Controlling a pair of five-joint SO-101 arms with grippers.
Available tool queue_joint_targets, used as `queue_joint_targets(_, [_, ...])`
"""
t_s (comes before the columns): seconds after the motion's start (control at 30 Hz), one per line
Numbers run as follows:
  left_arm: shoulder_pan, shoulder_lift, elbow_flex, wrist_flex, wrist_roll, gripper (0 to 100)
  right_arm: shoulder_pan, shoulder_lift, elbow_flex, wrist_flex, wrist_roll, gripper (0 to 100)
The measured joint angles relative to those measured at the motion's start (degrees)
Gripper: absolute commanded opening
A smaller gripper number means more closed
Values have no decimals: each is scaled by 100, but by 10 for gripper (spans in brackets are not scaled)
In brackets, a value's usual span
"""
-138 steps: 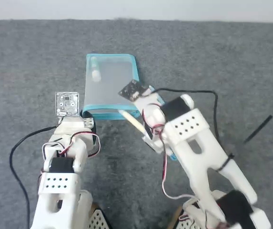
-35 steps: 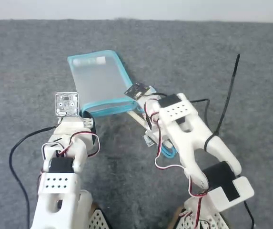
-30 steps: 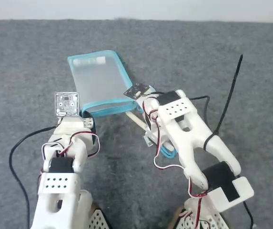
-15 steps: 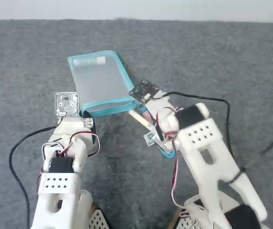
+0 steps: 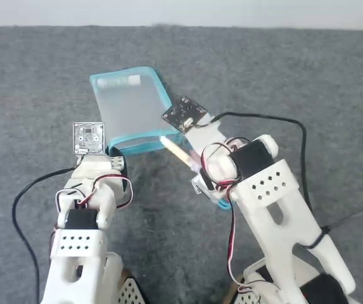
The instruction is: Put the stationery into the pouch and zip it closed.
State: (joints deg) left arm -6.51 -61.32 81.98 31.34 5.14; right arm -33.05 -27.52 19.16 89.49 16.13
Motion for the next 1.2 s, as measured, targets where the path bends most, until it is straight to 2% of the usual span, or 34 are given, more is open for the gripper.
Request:
queue_joint_targets(0.47, [0,0,0,0,0,12,0,782,-580,0,-88,6])
queue_joint_targets(0.63, [0,0,0,0,0,12,-9,1468,-1073,0,-141,6])
queue_joint_targets(0.83, [18,0,0,0,0,12,-9,2892,-2066,-387,-826,6])
queue_joint_targets(1.07, [35,0,0,0,0,12,-79,4774,-3956,-589,-2189,6])
queue_joint_targets(1.2, [44,0,0,-9,0,12,-88,5345,-4853,-809,-2831,19])
